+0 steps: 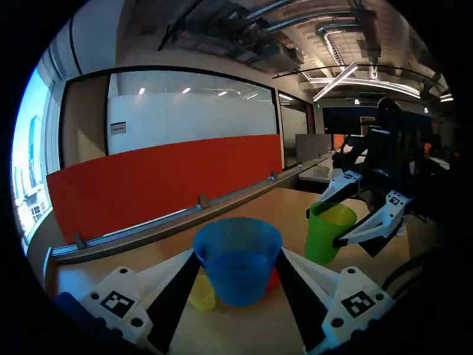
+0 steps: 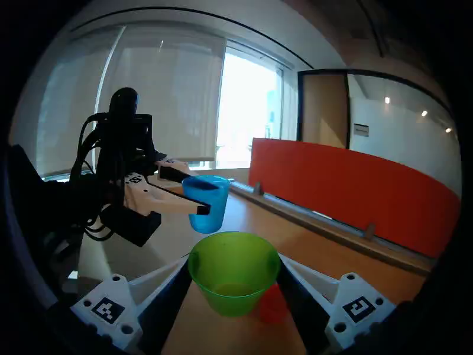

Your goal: Pour water

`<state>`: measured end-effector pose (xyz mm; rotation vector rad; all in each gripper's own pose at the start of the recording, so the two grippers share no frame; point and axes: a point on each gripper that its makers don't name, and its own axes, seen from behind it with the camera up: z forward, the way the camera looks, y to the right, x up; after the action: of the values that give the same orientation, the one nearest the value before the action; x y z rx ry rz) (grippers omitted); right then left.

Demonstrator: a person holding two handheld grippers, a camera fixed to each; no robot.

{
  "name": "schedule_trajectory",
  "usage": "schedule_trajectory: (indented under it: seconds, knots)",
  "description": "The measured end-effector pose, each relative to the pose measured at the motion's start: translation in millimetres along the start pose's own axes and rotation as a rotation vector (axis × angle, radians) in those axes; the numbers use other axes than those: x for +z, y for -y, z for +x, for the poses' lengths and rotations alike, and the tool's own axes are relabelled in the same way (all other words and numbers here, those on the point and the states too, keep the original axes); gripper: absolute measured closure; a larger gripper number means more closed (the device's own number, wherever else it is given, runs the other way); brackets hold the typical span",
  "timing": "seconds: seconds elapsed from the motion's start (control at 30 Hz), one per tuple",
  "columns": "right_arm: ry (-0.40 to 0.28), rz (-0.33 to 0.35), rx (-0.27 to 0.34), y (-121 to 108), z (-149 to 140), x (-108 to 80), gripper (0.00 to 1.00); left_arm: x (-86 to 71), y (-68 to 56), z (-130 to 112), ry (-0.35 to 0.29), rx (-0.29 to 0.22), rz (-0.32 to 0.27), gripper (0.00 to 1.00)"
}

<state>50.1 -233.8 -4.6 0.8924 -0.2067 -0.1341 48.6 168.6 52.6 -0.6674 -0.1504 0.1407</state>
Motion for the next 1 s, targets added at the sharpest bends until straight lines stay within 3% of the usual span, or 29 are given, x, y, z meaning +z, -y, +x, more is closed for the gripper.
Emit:
schedule_trajectory:
  seconds: [0.67, 1.0]
  knots:
    - [-0.083, -0.032, -0.024, -3.5, 18.9, 0.2, 0.06, 0.5, 2.2, 14.7, -0.044, -0.009, 0.013, 0.15]
    - [-0.093, -0.025, -0.027, -0.6, 23.3, 0.3, 0.07, -2.5, 5.2, 31.2, -0.079, 0.057, 0.031, 0.15]
